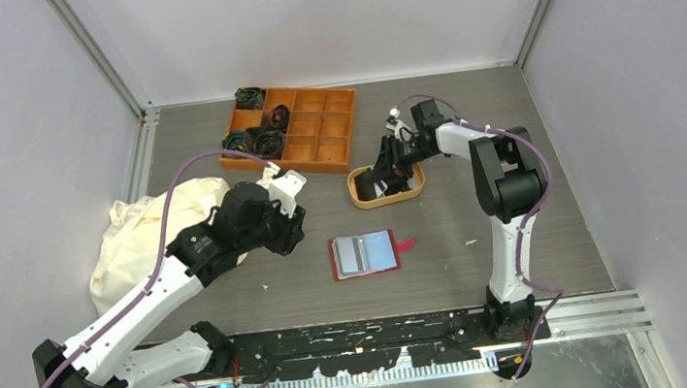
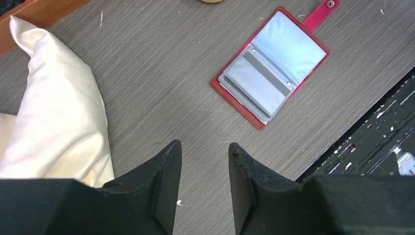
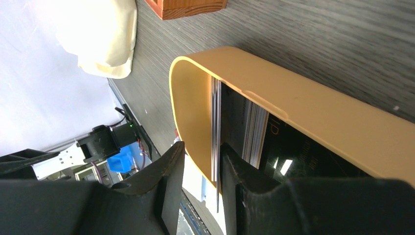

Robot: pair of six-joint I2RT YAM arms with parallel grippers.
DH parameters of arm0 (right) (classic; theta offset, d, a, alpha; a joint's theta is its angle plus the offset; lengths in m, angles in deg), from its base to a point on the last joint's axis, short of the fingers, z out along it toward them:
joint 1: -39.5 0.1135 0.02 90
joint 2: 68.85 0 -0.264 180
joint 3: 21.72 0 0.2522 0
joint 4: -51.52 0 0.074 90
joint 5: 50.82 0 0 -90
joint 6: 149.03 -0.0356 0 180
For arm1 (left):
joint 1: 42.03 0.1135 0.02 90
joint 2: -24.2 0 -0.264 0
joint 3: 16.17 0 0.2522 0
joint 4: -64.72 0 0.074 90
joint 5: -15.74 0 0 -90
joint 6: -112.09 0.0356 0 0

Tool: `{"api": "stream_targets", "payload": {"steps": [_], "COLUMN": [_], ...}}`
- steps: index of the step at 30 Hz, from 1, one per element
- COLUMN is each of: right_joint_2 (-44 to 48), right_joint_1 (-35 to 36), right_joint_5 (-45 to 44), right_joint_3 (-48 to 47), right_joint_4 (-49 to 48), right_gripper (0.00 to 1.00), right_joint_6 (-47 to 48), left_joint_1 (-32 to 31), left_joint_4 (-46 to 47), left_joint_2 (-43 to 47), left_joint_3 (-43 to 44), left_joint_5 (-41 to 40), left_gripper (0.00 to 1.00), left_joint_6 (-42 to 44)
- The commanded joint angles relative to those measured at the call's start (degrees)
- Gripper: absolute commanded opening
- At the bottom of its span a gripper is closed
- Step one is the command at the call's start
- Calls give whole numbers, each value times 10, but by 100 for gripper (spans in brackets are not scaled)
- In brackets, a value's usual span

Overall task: Put the credit cards into the card holder
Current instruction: Pick up the credit card from the storage box.

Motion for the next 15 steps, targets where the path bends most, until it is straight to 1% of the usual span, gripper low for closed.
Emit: {"api": "stream_targets", "payload": {"steps": [1,8,15], "right_joint_2": [34,32,30], "right_joint_1": [-10,-23,-33], "right_joint_5": [12,19,19], "right_joint_3": [-10,-9,-9], "right_joint_4": [7,12,17], "right_gripper": [37,34,26], "right_joint_6": [9,10,10], "left_joint_1": [2,3,3], "left_joint_4": [13,13,12], "left_joint_2": [2,2,2], "left_joint_3": [2,2,2], "left_joint_5": [2,2,2], "left_gripper": [41,41,41], "left_joint_6": [6,6,6]}}
